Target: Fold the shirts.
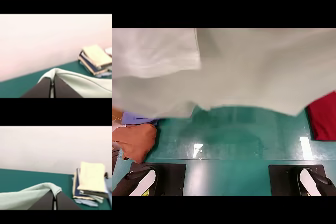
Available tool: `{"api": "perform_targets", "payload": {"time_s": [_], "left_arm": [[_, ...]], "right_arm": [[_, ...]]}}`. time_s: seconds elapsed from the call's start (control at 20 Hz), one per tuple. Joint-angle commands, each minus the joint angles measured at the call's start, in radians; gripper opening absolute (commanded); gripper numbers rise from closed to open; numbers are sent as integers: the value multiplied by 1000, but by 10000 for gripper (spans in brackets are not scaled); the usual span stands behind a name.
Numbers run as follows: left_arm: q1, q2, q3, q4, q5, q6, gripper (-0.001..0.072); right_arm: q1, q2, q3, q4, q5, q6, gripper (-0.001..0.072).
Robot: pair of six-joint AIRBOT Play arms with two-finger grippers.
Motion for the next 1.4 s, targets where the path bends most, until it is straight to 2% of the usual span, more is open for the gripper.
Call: {"api": "perform_targets", "payload": {"time_s": [0.0, 0.15, 0.3, 0.45, 0.6, 0.7, 0.8, 0.9, 1.05, 1.15, 1.35], "left_arm": [[1, 18, 24, -16, 57, -7, 26], [1, -3, -131, -31, 37, -7, 26], [1, -51, -378, -76, 12, 21, 27], [1, -173, -546, -69, -28, 54, 27], [-52, -349, -654, -55, -18, 82, 27], [-126, -497, -669, -21, 21, 127, 27], [-182, -636, -669, 10, 123, 152, 27], [-193, -746, -646, 10, 232, 149, 27], [-167, -807, -594, 9, 298, 140, 27], [-143, -806, -568, 12, 261, 144, 27], [-93, -806, -551, 53, 42, 144, 27]], "right_arm": [[-102, -87, 184, -16, 135, 15, 15], [-97, -174, 166, 21, 174, 33, 15], [-5, -251, -27, 20, 174, 33, 15], [80, -386, -173, -55, 174, 36, 15], [126, -537, -267, -62, 145, 36, 15], [144, -646, -295, -61, 110, 36, 15], [158, -751, -286, -48, 72, 35, 15], [162, -849, -223, -16, 49, 35, 15], [162, -944, -99, -16, 33, 35, 15], [162, -957, -60, -18, 51, 35, 15], [167, -949, -70, -29, 193, 34, 15]]}}
